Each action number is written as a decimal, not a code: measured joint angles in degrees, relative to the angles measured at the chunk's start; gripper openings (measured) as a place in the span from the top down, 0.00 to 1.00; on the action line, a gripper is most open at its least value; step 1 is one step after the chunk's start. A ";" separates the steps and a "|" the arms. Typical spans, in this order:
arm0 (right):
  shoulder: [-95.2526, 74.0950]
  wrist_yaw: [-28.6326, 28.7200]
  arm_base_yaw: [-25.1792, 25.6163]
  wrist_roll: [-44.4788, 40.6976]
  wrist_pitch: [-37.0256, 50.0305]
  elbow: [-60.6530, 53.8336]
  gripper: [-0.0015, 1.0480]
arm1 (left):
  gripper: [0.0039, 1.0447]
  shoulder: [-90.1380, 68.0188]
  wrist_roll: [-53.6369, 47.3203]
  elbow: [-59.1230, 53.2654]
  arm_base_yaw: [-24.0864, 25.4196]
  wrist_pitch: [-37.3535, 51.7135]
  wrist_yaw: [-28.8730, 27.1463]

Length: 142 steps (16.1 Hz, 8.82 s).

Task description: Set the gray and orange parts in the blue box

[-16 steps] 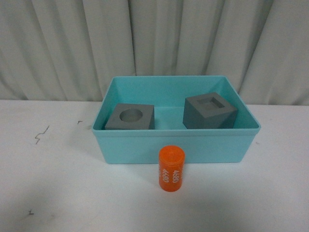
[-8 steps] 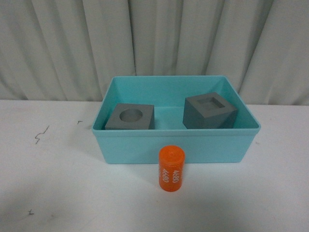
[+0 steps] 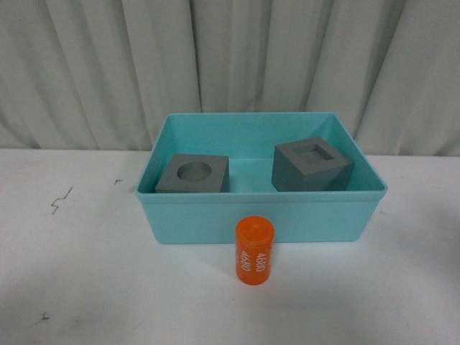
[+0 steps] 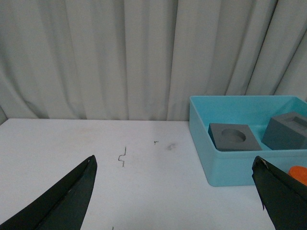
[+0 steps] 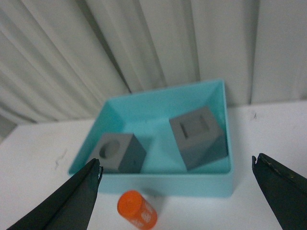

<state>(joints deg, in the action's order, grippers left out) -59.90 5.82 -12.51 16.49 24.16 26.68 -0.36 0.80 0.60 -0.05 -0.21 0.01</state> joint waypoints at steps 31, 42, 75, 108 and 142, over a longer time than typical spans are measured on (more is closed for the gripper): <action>-58.12 1.57 -15.17 -8.70 -28.11 40.81 0.36 | 0.06 0.00 0.02 0.02 0.00 0.00 -0.02; -40.81 5.88 -17.38 -17.22 -32.61 37.42 0.55 | 0.06 0.00 0.02 0.02 0.00 0.00 -0.02; -45.20 1.03 -9.40 -12.04 -22.71 53.13 0.06 | 0.06 0.00 0.02 0.02 0.00 0.00 0.00; 37.22 -5.97 12.52 -16.35 -1.88 -26.01 0.98 | 0.06 0.00 0.00 0.02 0.00 0.02 -0.02; 59.67 -5.88 12.52 -16.35 -24.37 -25.99 0.06 | 0.06 0.00 0.00 0.02 0.00 0.00 -0.02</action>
<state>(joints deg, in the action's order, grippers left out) -0.23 -0.05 0.01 0.14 -0.21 0.69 -0.36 0.80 0.62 -0.05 -0.21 -0.01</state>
